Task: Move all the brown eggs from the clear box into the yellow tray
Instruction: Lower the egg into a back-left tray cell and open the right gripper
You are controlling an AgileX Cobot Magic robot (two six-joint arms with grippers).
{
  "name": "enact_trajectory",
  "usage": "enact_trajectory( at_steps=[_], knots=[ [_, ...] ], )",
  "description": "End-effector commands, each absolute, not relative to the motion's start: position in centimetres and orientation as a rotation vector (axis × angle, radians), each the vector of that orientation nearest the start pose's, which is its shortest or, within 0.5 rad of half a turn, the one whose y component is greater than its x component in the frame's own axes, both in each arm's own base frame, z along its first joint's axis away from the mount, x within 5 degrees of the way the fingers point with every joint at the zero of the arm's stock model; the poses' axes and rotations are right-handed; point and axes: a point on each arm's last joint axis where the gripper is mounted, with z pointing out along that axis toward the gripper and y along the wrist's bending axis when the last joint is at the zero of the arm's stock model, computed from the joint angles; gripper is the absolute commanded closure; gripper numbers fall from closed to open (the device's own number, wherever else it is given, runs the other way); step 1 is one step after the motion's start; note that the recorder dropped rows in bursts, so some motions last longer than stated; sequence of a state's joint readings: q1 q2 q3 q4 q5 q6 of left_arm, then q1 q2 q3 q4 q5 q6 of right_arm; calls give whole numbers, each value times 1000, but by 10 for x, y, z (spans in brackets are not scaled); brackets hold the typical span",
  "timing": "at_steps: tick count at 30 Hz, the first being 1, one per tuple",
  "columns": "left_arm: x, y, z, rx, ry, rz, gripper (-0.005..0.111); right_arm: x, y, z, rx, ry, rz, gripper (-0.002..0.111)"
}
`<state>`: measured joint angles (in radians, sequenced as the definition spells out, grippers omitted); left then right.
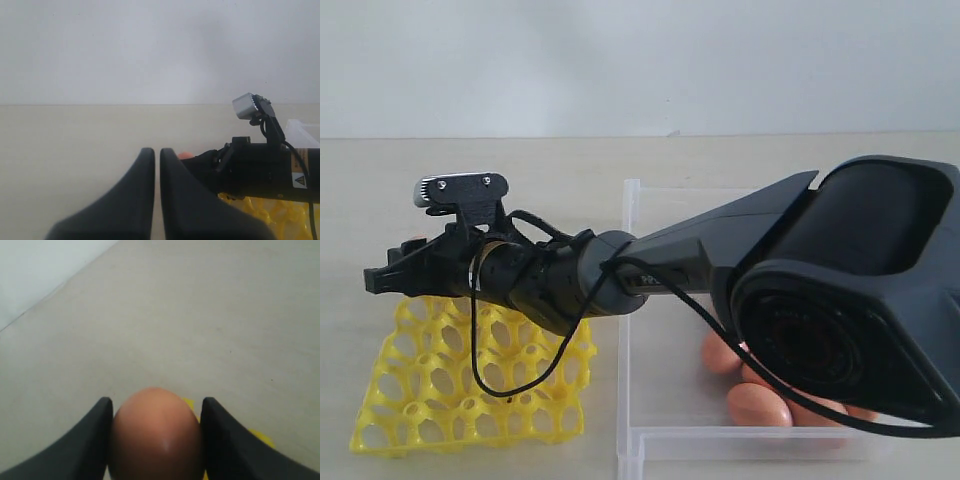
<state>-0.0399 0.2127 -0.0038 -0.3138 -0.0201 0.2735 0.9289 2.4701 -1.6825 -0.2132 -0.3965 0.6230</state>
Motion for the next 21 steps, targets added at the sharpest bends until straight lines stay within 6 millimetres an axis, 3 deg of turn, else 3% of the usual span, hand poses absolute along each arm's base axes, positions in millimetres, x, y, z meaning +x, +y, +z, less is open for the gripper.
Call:
enact_trajectory(
  at_steps=[1, 5, 9, 14, 21],
  knots=[
    [74, -3, 202, -3, 1671, -56, 103, 316, 435, 99, -509, 1951, 987, 63],
    [74, -3, 202, -3, 1671, -56, 103, 317, 435, 99, -511, 1949, 982, 60],
    [74, -3, 202, -3, 1671, -56, 103, 319, 433, 99, -473, 1959, 957, 50],
    [74, -3, 202, -3, 1671, -56, 103, 319, 433, 98, -499, 1948, 936, 50],
    [74, -3, 202, -3, 1671, -56, 103, 323, 432, 115, -524, 1878, 871, 50]
  ],
)
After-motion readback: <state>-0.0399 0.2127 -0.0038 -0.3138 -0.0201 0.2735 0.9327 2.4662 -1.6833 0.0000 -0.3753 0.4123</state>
